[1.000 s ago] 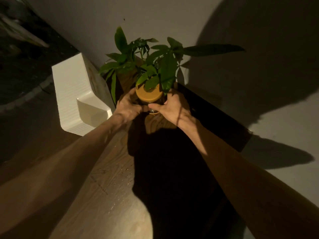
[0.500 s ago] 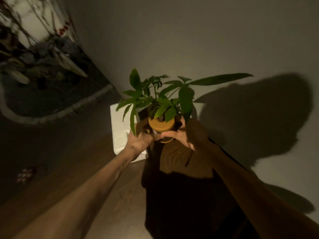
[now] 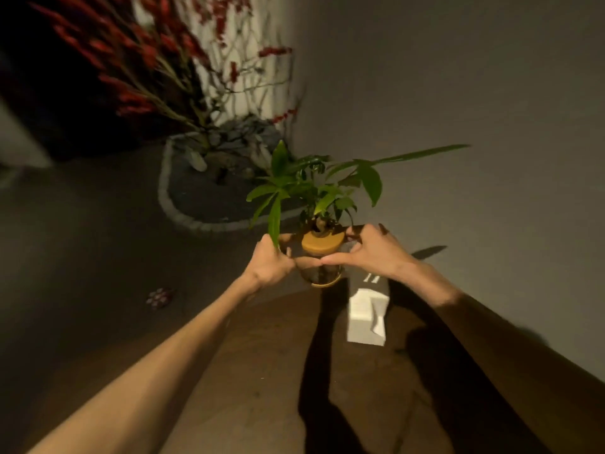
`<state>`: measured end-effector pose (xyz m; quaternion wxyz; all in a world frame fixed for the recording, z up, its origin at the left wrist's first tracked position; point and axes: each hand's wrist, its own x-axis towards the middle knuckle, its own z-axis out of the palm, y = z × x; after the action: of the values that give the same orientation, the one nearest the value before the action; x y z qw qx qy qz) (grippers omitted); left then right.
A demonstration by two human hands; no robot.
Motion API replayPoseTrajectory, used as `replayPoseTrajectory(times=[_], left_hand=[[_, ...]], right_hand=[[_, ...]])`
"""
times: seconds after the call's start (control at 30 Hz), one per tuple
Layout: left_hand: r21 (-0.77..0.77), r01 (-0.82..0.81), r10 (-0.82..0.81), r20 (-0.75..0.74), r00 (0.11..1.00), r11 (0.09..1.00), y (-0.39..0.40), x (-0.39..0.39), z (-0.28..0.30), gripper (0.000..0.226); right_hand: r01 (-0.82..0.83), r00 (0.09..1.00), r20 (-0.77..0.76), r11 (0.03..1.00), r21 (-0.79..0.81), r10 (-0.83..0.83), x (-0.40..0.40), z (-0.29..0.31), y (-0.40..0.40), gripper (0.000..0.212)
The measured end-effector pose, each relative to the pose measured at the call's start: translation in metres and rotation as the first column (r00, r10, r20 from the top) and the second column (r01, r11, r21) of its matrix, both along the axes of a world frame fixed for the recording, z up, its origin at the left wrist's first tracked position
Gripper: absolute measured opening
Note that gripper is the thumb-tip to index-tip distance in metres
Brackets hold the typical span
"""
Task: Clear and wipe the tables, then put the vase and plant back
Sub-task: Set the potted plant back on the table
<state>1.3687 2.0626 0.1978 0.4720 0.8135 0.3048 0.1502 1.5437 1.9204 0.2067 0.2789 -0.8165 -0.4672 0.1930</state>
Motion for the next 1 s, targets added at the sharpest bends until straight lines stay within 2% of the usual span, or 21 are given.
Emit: replayPoseTrajectory(times=[0.03, 0.1, 0.17, 0.2, 0.27, 0.33, 0.43, 0.47, 0.6, 0.67, 0.77, 0.8, 0.93, 1.0], left_hand=[[-0.019, -0.045, 0.045, 0.000, 0.999, 0.999, 0.011, -0.017, 0.003, 0.067], [-0.017, -0.102, 0.102, 0.025, 0.994, 0.995, 0.031, -0.056, 0.007, 0.072], [-0.012, -0.152, 0.152, 0.015, 0.988, 0.988, 0.050, -0.100, 0.008, 0.060], [-0.006, -0.161, 0.161, 0.012, 0.987, 0.987, 0.059, -0.116, 0.006, 0.056], [0.015, -0.268, 0.268, -0.009, 0.963, 0.963, 0.080, -0.165, 0.002, 0.041], [0.043, -0.351, 0.353, -0.049, 0.934, 0.935, 0.098, -0.207, -0.006, 0.024], [0.048, -0.410, 0.413, -0.110, 0.904, 0.911, 0.117, -0.270, -0.023, 0.030], [0.038, -0.440, 0.441, -0.118, 0.889, 0.897, 0.121, -0.293, -0.028, 0.031], [-0.074, -0.553, 0.546, -0.095, 0.832, 0.830, 0.111, -0.374, -0.039, 0.030], [-0.138, -0.567, 0.560, -0.088, 0.824, 0.812, 0.102, -0.406, -0.042, 0.044], [-0.235, -0.647, 0.637, -0.126, 0.760, 0.725, 0.092, -0.450, -0.055, 0.036], [-0.258, -0.668, 0.659, -0.136, 0.740, 0.698, 0.090, -0.468, -0.065, 0.036], [-0.289, -0.745, 0.728, -0.186, 0.659, 0.601, 0.080, -0.527, -0.105, 0.041], [-0.322, -0.774, 0.752, -0.218, 0.622, 0.546, 0.075, -0.549, -0.124, 0.038]], right_hand=[[-0.020, 0.999, -0.027, 1.000, -0.012, 0.020, -0.011, 0.003, 0.015, 0.054], [-0.051, 0.998, -0.026, 0.999, -0.020, 0.050, -0.037, 0.005, 0.048, 0.071], [-0.135, 0.991, -0.007, 0.991, -0.019, 0.135, -0.062, 0.000, 0.085, 0.093], [-0.189, 0.982, -0.006, 0.982, -0.014, 0.188, -0.074, -0.002, 0.098, 0.093], [-0.324, 0.946, 0.011, 0.946, -0.010, 0.324, -0.116, 0.001, 0.132, 0.078], [-0.376, 0.926, 0.028, 0.926, -0.043, 0.377, -0.151, -0.004, 0.159, 0.080], [-0.398, 0.917, -0.005, 0.912, -0.099, 0.399, -0.193, -0.037, 0.202, 0.108], [-0.431, 0.902, -0.027, 0.895, -0.112, 0.431, -0.212, -0.047, 0.214, 0.109], [-0.575, 0.818, -0.088, 0.814, -0.080, 0.569, -0.305, -0.045, 0.229, 0.069], [-0.617, 0.784, -0.145, 0.784, -0.069, 0.604, -0.341, -0.055, 0.236, 0.059], [-0.674, 0.733, -0.196, 0.735, -0.076, 0.652, -0.392, -0.082, 0.247, 0.044], [-0.694, 0.716, -0.202, 0.714, -0.093, 0.669, -0.412, -0.094, 0.252, 0.045], [-0.741, 0.669, -0.224, 0.658, -0.135, 0.709, -0.477, -0.159, 0.269, 0.085], [-0.764, 0.643, -0.268, 0.623, -0.166, 0.717, -0.500, -0.191, 0.272, 0.090]])
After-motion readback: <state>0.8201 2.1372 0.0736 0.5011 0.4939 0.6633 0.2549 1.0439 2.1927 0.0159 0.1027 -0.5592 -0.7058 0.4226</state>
